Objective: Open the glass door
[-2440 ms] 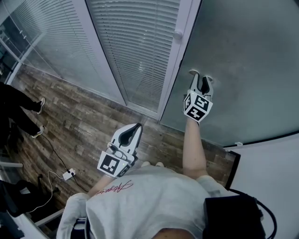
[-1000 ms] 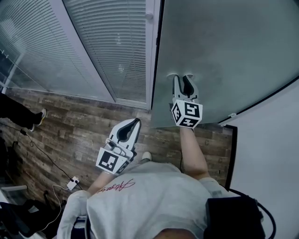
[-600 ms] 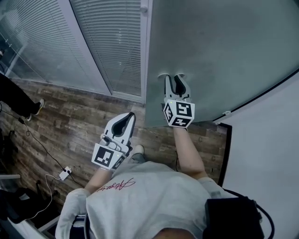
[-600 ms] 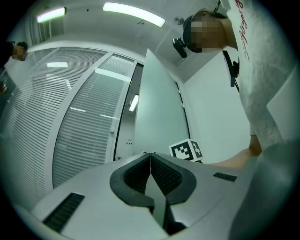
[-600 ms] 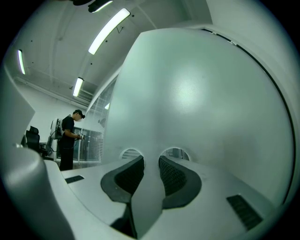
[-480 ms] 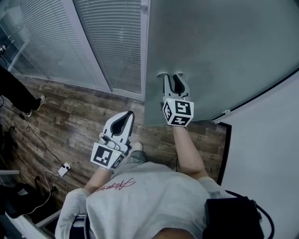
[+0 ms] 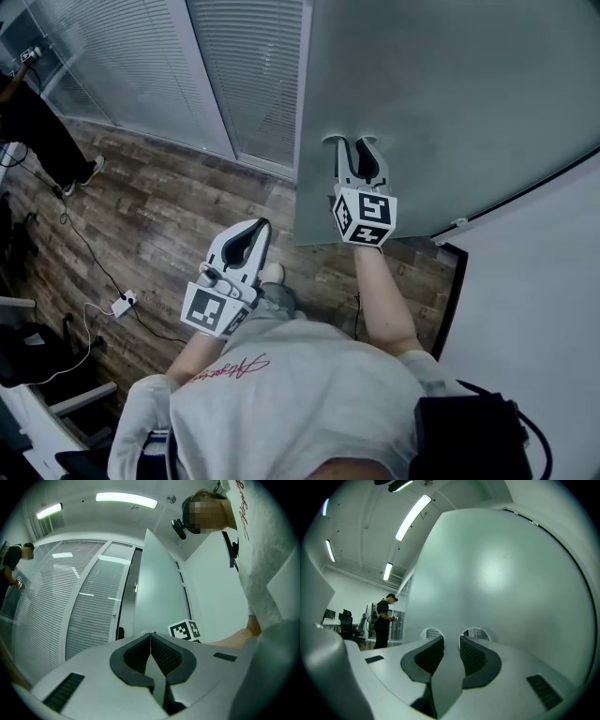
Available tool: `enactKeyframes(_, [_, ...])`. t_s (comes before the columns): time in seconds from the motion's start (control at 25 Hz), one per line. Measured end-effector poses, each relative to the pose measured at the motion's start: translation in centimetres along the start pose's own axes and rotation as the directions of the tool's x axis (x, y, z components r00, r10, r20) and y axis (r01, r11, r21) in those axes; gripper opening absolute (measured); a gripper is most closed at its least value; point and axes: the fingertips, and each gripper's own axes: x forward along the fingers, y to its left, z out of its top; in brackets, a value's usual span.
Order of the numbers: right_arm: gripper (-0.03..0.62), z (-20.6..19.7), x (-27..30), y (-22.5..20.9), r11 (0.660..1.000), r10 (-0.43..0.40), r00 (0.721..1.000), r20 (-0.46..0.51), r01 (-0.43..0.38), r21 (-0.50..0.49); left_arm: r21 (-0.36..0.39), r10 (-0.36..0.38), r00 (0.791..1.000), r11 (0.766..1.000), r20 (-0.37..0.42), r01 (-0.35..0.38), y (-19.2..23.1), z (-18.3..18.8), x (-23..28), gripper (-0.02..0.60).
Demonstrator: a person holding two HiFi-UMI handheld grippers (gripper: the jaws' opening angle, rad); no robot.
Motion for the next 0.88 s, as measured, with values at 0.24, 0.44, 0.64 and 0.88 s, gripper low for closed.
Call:
enactKeyframes(0.24, [0.115,0.3,-2.7,0.8,1.000,0.026,1.000,0.001,-0.026,0.008,0.014,0.050,0.999,0.999,0.006,-0.051,-2.0,0.7,-2.8,0.017])
enactKeyframes(0.44, [0.115,0.7,-4.4,1.5,1.000,0.028,1.000,0.009,-0.028,0.006,0.024,0.069,0.998,0.997,0.000,-0.069,-2.7,1.0,-4.9,0.017])
enactKeyframes(0.64, [0.115,0.6,-6.6,1.8,0.999,0.035,0.999,0.007,-0.035,0.005,0.021,0.036,0.999,0.999,0.038,-0.037,-4.2,2.2,-5.8,0.017])
enactKeyframes(0.88, [0.115,0.7,-9.1,1.8,0.999,0.053,0.998,0.014,-0.054,0.006,0.059,-0.031,0.999,0.998,-0.027,0.033,-6.8,0.8,-7.3,0.017])
